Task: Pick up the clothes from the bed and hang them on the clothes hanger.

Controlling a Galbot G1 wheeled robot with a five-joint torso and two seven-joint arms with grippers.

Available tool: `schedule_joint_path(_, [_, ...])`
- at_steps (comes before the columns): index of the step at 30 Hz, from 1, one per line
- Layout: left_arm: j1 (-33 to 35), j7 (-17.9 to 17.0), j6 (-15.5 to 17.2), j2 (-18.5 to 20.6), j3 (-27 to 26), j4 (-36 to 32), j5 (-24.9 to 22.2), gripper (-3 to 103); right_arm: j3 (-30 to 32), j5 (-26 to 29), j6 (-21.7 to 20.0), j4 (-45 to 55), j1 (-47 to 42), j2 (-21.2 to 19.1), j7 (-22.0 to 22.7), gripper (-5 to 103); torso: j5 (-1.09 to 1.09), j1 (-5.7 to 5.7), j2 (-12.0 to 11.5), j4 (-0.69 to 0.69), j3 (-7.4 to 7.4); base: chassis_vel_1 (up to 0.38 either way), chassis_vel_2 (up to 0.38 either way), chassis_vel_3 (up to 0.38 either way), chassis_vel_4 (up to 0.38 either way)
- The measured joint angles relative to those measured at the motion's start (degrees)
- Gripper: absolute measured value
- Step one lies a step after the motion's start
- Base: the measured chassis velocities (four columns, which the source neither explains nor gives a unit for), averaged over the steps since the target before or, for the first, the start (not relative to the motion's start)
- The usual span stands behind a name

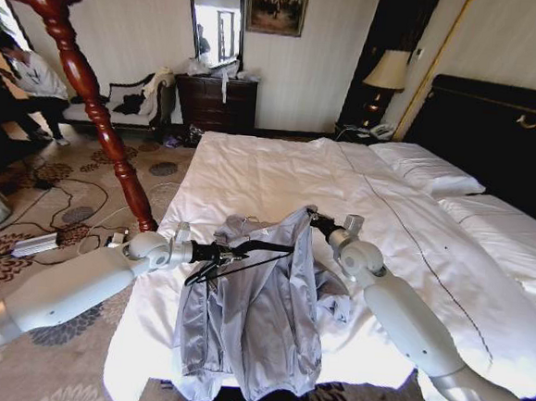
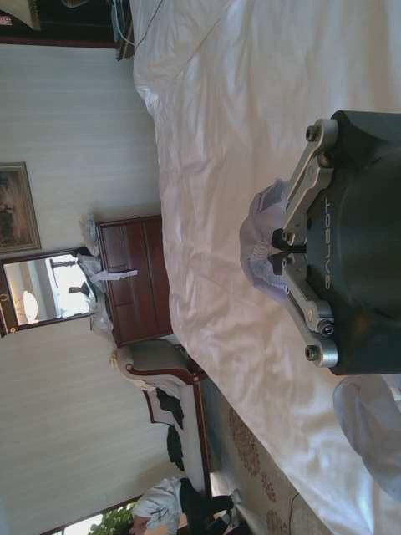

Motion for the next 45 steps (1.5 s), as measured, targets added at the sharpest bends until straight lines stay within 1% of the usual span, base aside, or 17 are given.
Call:
schedule_joint_path(2, [-0.2,-0.2,0.1,-0.3,0.2,0.1,-0.4,15,0.0,0.1,0.0,0.2,-0.1,0.0,0.1,0,0.0,0.0,0.0,0.0,0.0,0.0,0.0,0.0,0.0])
schedule_joint_path(4, [-0.9,-0.6,0.3,-1.5,1.3,0.5,-1.6,15,0.1,0.3,-0.1,0.6,-0.3,0.1,0.4,0,0.0,0.0,0.0,-0.01,0.0,0.0,0.0,0.0,0.0])
schedule_joint_path(12, [-1.8,-1.9,0.7,-3.6,2.7,2.2,-1.9,15,0.2,1.1,-0.4,1.2,-0.4,0.7,0.8,0,0.0,0.0,0.0,0.0,0.0,0.0,0.0,0.0,0.0])
schedule_joint_path(14, [-2.2,-2.6,0.9,-4.9,2.9,3.2,-2.2,15,0.4,2.3,-0.8,2.2,-0.5,0.7,1.1,0,0.0,0.0,0.0,0.01,0.0,0.0,0.0,0.0,0.0])
schedule_joint_path(15, [-2.2,-2.6,0.9,-4.9,2.9,3.2,-2.2,15,0.4,2.3,-0.8,2.2,-0.5,0.7,1.1,0,0.0,0.0,0.0,0.01,0.0,0.0,0.0,0.0,0.0])
schedule_joint_path(18, [-2.9,-3.3,1.1,-6.2,2.8,4.5,-2.1,15,1.4,4.0,-1.1,3.5,-1.4,0.1,1.4,0,0.0,0.01,0.0,-0.01,0.0,0.0,0.0,0.0,0.0])
schedule_joint_path(21, [-3.2,-3.4,1.1,-6.6,2.5,5.6,-2.0,15,2.2,5.1,-1.2,4.8,-2.3,-1.0,1.5,0,0.01,0.0,0.0,-0.02,0.0,0.0,0.0,0.0,0.0])
schedule_joint_path(25, [-3.3,-3.5,1.2,-7.4,1.3,7.0,-1.9,15,2.7,7.1,-1.6,7.2,-3.4,-1.9,1.9,0,0.0,0.01,0.0,0.0,0.0,0.0,0.0,0.0,0.0])
schedule_joint_path(33, [-3.5,-3.8,1.3,-7.6,1.3,6.9,-2.0,15,3.4,8.7,-1.8,8.1,-3.1,-2.3,2.1,0,0.0,0.0,0.0,0.0,0.0,0.0,0.0,0.0,0.0])
schedule_joint_path(37, [-3.5,-4.4,1.4,-8.3,2.0,5.9,-2.4,15,3.0,9.5,-2.0,8.1,-2.1,-2.3,2.1,0,0.0,0.0,0.0,0.0,0.0,0.0,0.0,0.0,0.0])
schedule_joint_path(41, [-4.1,-5.2,1.5,-10.5,2.9,5.3,-3.0,15,2.8,11.1,-2.4,8.6,-1.1,-2.7,2.3,0,0.01,0.0,0.0,-0.01,0.0,0.0,0.0,0.0,0.0])
schedule_joint_path(42, [-4.1,-5.2,1.5,-10.5,2.9,5.3,-3.0,15,2.8,11.1,-2.4,8.6,-1.1,-2.7,2.3,0,0.01,0.0,0.0,-0.01,0.0,0.0,0.0,0.0,0.0])
schedule_joint_path(44, [-4.6,-5.7,1.6,-11.5,3.1,5.2,-3.3,15,2.8,11.8,-2.7,9.0,-0.7,-3.5,2.3,0,0.0,0.0,0.0,-0.03,0.0,0.0,0.0,0.0,0.0])
schedule_joint_path(45, [-4.8,-6.0,1.7,-11.7,3.1,5.1,-3.3,15,2.8,11.8,-2.8,9.5,-0.6,-4.5,2.2,0,0.01,0.0,0.0,-0.03,0.0,0.0,0.0,0.0,0.0])
